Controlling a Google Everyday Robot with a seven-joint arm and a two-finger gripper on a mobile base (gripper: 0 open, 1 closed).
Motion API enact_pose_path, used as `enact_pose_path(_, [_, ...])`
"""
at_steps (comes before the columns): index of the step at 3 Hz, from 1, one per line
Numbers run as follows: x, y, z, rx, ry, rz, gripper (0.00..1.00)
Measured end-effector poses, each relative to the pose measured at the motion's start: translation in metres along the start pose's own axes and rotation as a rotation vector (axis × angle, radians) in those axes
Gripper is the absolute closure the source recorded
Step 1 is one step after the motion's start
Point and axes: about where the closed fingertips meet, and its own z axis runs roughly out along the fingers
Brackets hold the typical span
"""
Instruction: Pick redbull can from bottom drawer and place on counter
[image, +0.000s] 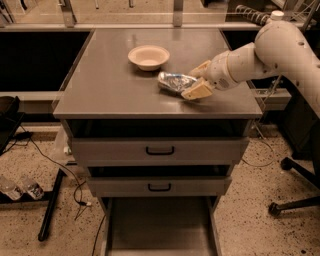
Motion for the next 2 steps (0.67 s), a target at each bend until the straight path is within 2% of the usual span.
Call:
enact_pose_path(1, [0.0, 0.0, 0.0, 0.0, 0.0, 0.0, 0.0])
enact_pose_path(2, [0.0, 0.0, 0.0, 0.0, 0.0, 0.0, 0.0])
